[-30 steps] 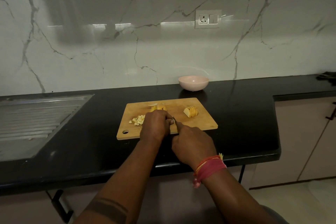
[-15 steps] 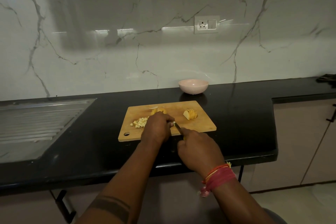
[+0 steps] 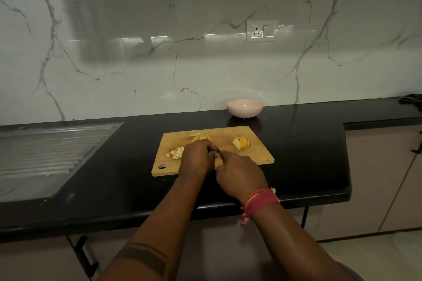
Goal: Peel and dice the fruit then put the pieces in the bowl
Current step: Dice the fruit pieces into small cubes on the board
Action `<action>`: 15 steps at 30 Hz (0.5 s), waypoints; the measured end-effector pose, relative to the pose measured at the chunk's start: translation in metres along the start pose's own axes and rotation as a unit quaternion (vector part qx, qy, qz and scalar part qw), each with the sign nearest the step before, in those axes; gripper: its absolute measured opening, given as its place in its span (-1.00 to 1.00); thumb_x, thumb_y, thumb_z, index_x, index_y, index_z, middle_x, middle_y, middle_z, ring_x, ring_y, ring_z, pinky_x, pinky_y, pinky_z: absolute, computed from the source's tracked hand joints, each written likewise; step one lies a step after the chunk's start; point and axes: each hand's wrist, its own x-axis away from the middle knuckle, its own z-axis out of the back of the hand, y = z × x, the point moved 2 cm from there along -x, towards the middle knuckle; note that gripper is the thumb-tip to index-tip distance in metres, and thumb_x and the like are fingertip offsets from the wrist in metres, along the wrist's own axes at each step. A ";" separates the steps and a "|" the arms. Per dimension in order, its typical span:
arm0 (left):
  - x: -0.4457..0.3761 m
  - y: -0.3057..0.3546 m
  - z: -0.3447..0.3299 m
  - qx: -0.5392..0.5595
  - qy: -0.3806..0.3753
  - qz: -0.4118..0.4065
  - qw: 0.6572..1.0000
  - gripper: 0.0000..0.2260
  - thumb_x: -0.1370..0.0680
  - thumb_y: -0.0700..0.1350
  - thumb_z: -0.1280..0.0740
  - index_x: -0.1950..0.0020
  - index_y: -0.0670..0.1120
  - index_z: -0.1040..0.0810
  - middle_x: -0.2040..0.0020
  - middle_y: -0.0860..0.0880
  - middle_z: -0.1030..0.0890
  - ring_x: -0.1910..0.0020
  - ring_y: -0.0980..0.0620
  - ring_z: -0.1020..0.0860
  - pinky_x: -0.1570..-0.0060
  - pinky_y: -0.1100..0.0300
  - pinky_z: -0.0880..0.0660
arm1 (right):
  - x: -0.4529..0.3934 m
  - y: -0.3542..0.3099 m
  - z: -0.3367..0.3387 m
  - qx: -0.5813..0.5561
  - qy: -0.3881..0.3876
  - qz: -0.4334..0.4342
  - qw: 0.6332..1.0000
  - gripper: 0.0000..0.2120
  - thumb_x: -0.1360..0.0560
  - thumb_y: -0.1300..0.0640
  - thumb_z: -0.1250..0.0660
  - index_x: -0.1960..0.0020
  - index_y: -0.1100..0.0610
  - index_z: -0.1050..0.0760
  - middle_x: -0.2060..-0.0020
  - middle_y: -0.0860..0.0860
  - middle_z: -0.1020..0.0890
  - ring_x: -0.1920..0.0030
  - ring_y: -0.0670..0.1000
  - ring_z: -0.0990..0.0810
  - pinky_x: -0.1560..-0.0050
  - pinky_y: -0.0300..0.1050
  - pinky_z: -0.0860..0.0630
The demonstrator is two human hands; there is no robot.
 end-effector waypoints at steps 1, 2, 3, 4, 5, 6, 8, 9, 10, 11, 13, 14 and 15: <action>-0.001 -0.001 -0.001 0.003 0.002 -0.001 1.000 -0.92 -0.56 -0.13 -0.46 -0.04 0.00 -0.71 -0.02 0.08 -0.70 0.10 0.20 -0.52 -0.01 0.28 -0.44 | -0.003 -0.001 0.000 0.002 -0.006 -0.002 1.000 -0.59 -0.59 0.02 -0.18 -0.44 -0.07 -0.42 -0.02 0.02 -0.65 0.08 0.03 -0.59 0.18 -0.10 -0.47; 0.000 -0.002 -0.001 0.003 0.004 -0.001 1.000 -0.92 -0.56 -0.14 -0.46 -0.02 0.00 -0.71 0.00 0.08 -0.70 0.10 0.19 -0.53 0.00 0.28 -0.45 | -0.006 -0.003 0.000 0.005 -0.010 -0.002 1.000 -0.63 -0.60 0.03 -0.18 -0.39 -0.05 -0.46 0.02 0.02 -0.64 0.12 0.02 -0.57 0.20 -0.11 -0.45; -0.001 -0.002 -0.001 0.002 0.004 0.000 1.000 -0.92 -0.56 -0.14 -0.46 -0.01 0.00 -0.71 0.01 0.07 -0.70 0.10 0.18 -0.54 -0.01 0.27 -0.46 | -0.008 -0.003 0.000 0.008 -0.012 -0.003 1.000 -0.66 -0.60 0.03 -0.18 -0.35 -0.04 -0.49 0.07 0.02 -0.62 0.16 0.02 -0.55 0.21 -0.10 -0.45; 0.000 -0.003 -0.001 0.001 0.003 0.001 1.000 -0.93 -0.56 -0.15 -0.46 -0.01 0.00 -0.71 0.01 0.07 -0.70 0.10 0.18 -0.54 -0.01 0.27 -0.47 | -0.010 -0.004 0.000 0.011 -0.014 -0.003 1.000 -0.67 -0.59 0.02 -0.17 -0.32 -0.03 -0.51 0.12 0.01 -0.59 0.18 0.02 -0.54 0.22 -0.10 -0.45; -0.001 -0.003 -0.002 -0.001 0.002 0.004 1.000 -0.93 -0.56 -0.15 -0.46 0.00 0.00 -0.71 0.02 0.07 -0.70 0.11 0.18 -0.54 0.00 0.26 -0.46 | -0.010 -0.005 0.000 0.014 -0.018 -0.003 1.000 -0.68 -0.59 0.02 -0.18 -0.30 -0.02 -0.52 0.16 -0.01 -0.56 0.19 0.02 -0.54 0.22 -0.10 -0.45; -0.001 -0.003 -0.002 -0.003 0.001 0.008 1.000 -0.93 -0.56 -0.14 -0.46 0.00 0.00 -0.71 0.03 0.07 -0.70 0.11 0.18 -0.54 0.01 0.26 -0.46 | -0.009 -0.005 0.000 0.018 -0.023 -0.002 1.000 -0.68 -0.59 0.03 -0.18 -0.30 -0.02 -0.52 0.18 -0.02 -0.54 0.18 0.02 -0.55 0.22 -0.10 -0.44; -0.002 -0.001 -0.002 -0.006 -0.002 0.016 1.000 -0.95 -0.56 -0.13 -0.46 0.02 0.01 -0.70 0.04 0.07 -0.69 0.15 0.18 -0.53 0.05 0.25 -0.45 | -0.002 -0.002 -0.001 0.030 -0.026 0.002 0.999 -0.69 -0.59 0.03 -0.19 -0.30 -0.01 -0.50 0.20 -0.04 -0.52 0.19 0.02 -0.54 0.23 -0.10 -0.41; -0.002 0.000 -0.003 -0.006 -0.003 0.020 1.000 -0.96 -0.56 -0.12 -0.46 0.04 0.02 -0.70 0.05 0.07 -0.69 0.17 0.19 -0.52 0.07 0.25 -0.45 | 0.004 0.000 0.000 0.039 -0.024 0.007 0.999 -0.70 -0.59 0.02 -0.19 -0.29 -0.01 -0.49 0.21 -0.04 -0.52 0.20 0.02 -0.54 0.24 -0.10 -0.41; -0.002 0.000 -0.003 -0.006 -0.003 0.023 1.000 -0.96 -0.56 -0.11 -0.46 0.05 0.03 -0.70 0.06 0.08 -0.69 0.18 0.19 -0.52 0.07 0.25 -0.45 | 0.008 0.003 0.001 0.045 -0.022 0.011 0.999 -0.69 -0.59 0.02 -0.18 -0.29 -0.01 -0.48 0.20 -0.03 -0.53 0.19 0.01 -0.55 0.24 -0.10 -0.42; -0.002 0.000 -0.003 -0.009 -0.002 0.025 1.000 -0.96 -0.56 -0.11 -0.46 0.05 0.04 -0.69 0.07 0.08 -0.68 0.18 0.19 -0.51 0.07 0.25 -0.44 | 0.012 0.006 0.002 0.045 -0.023 0.010 0.999 -0.67 -0.58 0.01 -0.18 -0.32 -0.03 -0.47 0.18 -0.02 -0.56 0.18 0.01 -0.56 0.22 -0.10 -0.44; 0.000 0.001 -0.003 -0.013 -0.002 0.027 1.000 -0.95 -0.57 -0.11 -0.45 0.06 0.04 -0.68 0.09 0.10 -0.65 0.18 0.20 -0.50 0.07 0.23 -0.43 | 0.019 0.012 0.005 0.035 -0.033 0.003 0.999 -0.59 -0.58 -0.01 -0.18 -0.42 -0.08 -0.41 0.09 0.00 -0.59 0.12 0.01 -0.57 0.16 -0.08 -0.50; 0.000 0.000 -0.003 -0.012 -0.002 0.026 1.000 -0.94 -0.57 -0.11 -0.45 0.06 0.05 -0.67 0.09 0.10 -0.64 0.19 0.19 -0.49 0.08 0.22 -0.42 | 0.022 0.013 0.007 0.026 -0.033 0.001 0.999 -0.56 -0.58 0.00 -0.18 -0.46 -0.10 -0.38 0.06 0.00 -0.60 0.10 0.00 -0.57 0.13 -0.08 -0.52; 0.001 0.000 -0.003 -0.012 -0.002 0.024 1.000 -0.94 -0.58 -0.12 -0.44 0.06 0.05 -0.66 0.08 0.09 -0.64 0.18 0.19 -0.49 0.08 0.22 -0.42 | 0.025 0.014 0.009 0.015 -0.028 0.002 0.999 -0.54 -0.58 0.00 -0.18 -0.48 -0.12 -0.36 0.06 -0.02 -0.60 0.10 -0.01 -0.57 0.12 -0.08 -0.53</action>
